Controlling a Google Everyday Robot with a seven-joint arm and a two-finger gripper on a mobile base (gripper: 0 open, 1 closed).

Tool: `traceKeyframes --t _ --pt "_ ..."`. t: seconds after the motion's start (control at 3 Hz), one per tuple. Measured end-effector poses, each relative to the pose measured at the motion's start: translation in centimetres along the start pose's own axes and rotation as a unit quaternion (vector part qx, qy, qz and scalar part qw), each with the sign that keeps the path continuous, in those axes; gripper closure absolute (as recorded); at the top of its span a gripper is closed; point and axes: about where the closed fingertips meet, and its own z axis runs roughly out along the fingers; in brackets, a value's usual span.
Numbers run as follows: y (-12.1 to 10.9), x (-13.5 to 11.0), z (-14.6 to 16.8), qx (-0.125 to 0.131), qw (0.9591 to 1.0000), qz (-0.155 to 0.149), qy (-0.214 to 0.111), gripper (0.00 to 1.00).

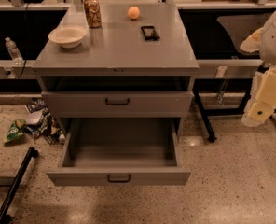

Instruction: Place rxbar chocolate into middle drawer

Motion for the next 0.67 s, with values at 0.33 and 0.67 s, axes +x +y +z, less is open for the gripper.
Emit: traceKeyframes --t 0.33,0.67 --pt "0.0 0.0 0.0 0.000 1.0000 0.000 0.000 0.00" --pt "-1.5 -1.2 1.2 0.013 0.9983 0.031 -0.047 0.00"
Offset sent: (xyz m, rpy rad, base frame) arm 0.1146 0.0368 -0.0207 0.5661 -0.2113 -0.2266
